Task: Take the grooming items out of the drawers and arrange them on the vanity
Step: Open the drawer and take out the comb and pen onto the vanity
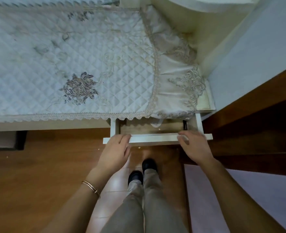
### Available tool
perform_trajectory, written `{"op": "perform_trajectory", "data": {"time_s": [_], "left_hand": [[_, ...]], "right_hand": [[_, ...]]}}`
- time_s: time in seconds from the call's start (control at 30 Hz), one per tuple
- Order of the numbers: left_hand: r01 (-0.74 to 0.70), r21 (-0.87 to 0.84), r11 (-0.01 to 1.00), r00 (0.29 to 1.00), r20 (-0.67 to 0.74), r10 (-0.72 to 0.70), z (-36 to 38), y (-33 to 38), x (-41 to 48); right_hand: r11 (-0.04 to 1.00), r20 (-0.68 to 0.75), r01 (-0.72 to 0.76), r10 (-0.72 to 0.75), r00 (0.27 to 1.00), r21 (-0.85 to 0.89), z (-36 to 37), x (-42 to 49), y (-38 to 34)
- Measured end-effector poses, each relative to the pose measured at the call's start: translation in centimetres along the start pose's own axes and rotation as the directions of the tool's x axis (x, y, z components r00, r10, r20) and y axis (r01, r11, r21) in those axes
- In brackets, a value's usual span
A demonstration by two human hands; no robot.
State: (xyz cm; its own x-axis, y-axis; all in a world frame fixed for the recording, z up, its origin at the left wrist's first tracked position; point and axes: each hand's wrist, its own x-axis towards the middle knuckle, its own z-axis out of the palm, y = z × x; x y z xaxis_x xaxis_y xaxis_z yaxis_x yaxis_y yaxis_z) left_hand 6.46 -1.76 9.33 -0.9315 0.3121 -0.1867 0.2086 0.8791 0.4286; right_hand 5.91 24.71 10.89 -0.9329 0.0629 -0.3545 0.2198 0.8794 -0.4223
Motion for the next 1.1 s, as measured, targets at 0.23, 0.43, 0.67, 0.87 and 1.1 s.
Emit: {"op": "perform_trajectory", "data": {"time_s": [0.23,0.43,0.67,0.87,1.1], "left_hand": [[0.14,-0.119,0.983,0.989,0.07,-0.132,-0.2,1.3,-2.3],[0.16,-0.094,0.983,0.971,0.195,-0.139,0.8,1.9,-6.2],[0.163,-0.056,0.985,0.954,0.263,-0.143,2.0,2.5,-9.2],[0.197,-0.028,0.98,0.945,0.27,-0.183,2.0,3.0,-8.9],[0.135,0.104,0.985,0.888,0.429,-0.166,2.2,4.6,-5.6]], "right_hand": [[0.996,-0.033,-0.074,0.076,0.997,0.058,1.2,-4.4,0.0],[0.992,0.017,-0.098,0.096,0.995,0.084,2.1,-9.3,1.0],[0.994,0.042,-0.078,0.075,0.996,0.071,3.5,-12.9,2.3],[0.989,0.089,-0.118,0.109,0.99,0.095,3.3,-12.8,2.4],[0.978,0.169,-0.168,0.146,0.975,0.125,3.2,-12.3,2.8]]}}
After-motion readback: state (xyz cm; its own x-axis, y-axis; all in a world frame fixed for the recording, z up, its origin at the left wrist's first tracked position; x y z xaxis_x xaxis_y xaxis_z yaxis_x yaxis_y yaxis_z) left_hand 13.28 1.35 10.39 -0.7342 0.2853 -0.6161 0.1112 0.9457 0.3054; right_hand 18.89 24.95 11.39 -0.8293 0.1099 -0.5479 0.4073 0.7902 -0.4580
